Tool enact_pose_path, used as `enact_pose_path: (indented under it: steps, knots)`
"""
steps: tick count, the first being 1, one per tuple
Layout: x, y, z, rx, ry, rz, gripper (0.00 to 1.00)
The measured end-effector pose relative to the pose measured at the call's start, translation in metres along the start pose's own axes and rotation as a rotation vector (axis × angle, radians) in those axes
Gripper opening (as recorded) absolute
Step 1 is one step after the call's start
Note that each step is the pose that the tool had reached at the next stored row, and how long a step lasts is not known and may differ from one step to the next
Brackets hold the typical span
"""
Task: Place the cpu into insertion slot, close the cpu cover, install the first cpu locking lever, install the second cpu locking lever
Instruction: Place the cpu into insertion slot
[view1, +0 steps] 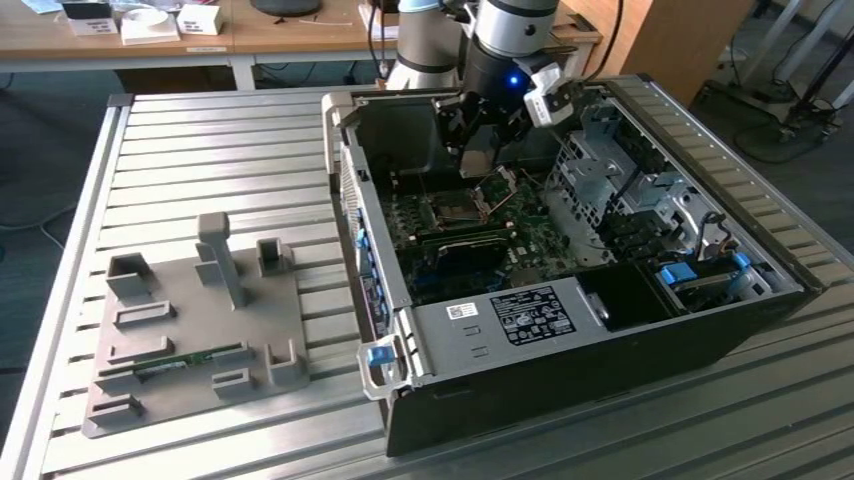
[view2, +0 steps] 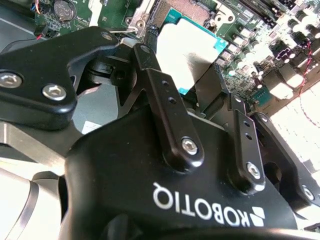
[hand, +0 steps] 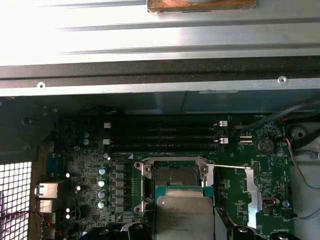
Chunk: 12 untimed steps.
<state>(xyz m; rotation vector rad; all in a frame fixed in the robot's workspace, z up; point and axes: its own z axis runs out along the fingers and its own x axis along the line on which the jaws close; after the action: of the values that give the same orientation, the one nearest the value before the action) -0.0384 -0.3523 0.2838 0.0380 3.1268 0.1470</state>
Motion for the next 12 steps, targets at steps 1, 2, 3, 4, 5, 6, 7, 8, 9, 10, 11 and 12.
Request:
enact_pose_path:
  steps: [1, 2, 3, 4, 5, 6, 7, 8, 9, 10, 11, 12]
  knots:
    - [0.0, 0.0, 0.0006, -0.0004, -0.0002, 0.0, 0.54]
    - [0.0001, -0.0001, 0.0011, -0.0004, -0.0002, 0.0, 0.54]
    - [0.0001, -0.0002, 0.0018, -0.0001, -0.0001, 0.0, 0.54]
    - [0.0002, -0.0003, 0.0029, -0.0001, -0.0001, 0.0, 0.54]
    - [0.0003, -0.0004, 0.004, -0.0001, -0.0001, 0.0, 0.54]
    - [0.0006, -0.0005, 0.0052, -0.0002, -0.0001, 0.0, 0.54]
    - [0.0009, -0.0006, 0.0066, -0.0001, -0.0001, 0.0, 0.54]
    - [0.0013, -0.0008, 0.008, -0.0001, 0.0, 0.0, 0.54]
    - [0.0018, -0.0009, 0.0093, -0.0001, 0.0, 0.0, 0.54]
    - [0.0022, -0.001, 0.0105, 0.0001, 0.0, 0.0, 0.54]
    - [0.0025, -0.0011, 0.0115, 0.0, 0.0, 0.0, 0.54]
    - [0.0026, -0.0012, 0.0119, 0.0, 0.0, 0.0, 0.54]
